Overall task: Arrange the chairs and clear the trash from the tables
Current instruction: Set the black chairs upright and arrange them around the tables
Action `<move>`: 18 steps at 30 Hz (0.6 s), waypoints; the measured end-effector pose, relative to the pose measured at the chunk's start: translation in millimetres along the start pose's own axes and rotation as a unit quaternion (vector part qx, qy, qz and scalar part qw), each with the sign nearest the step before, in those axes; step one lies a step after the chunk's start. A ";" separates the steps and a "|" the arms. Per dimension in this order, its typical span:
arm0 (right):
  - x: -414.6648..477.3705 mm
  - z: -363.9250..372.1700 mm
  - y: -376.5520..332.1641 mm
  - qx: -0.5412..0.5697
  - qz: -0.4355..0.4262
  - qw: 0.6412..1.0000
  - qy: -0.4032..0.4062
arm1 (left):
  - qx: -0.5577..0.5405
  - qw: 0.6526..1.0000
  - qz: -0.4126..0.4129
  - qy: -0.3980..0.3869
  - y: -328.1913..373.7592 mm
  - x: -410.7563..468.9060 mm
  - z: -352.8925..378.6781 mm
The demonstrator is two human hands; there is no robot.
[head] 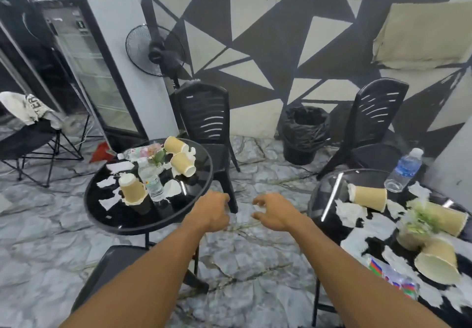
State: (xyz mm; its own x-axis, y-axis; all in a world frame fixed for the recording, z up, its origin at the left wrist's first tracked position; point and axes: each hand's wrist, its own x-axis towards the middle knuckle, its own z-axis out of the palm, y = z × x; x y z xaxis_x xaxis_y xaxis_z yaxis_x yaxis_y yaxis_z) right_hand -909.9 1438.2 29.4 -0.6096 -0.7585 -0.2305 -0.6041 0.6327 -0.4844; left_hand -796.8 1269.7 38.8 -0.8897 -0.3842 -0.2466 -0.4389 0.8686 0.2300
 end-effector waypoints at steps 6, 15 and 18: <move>133.7 -54.5 21.4 -0.007 0.000 1.000 -0.025 | -0.036 0.999 -0.012 0.007 -3.6 139.0 -34.9; 340.3 -118.8 43.6 -0.044 0.000 0.998 -0.043 | -0.098 0.995 -0.020 0.027 -37.0 349.3 -71.9; 410.5 -149.4 50.3 -0.055 0.001 0.998 -0.041 | -0.108 0.993 -0.028 0.045 -53.4 423.7 -99.6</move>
State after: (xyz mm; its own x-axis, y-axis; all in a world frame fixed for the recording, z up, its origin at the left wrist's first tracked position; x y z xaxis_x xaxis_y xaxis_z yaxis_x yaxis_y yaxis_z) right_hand -1267.2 1182.0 36.5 -0.5694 -0.7647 -0.3018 -0.6585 0.6440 -0.3894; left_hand -1162.9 1029.3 15.8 -0.8665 -0.4645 -0.1827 -0.4962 0.7619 0.4164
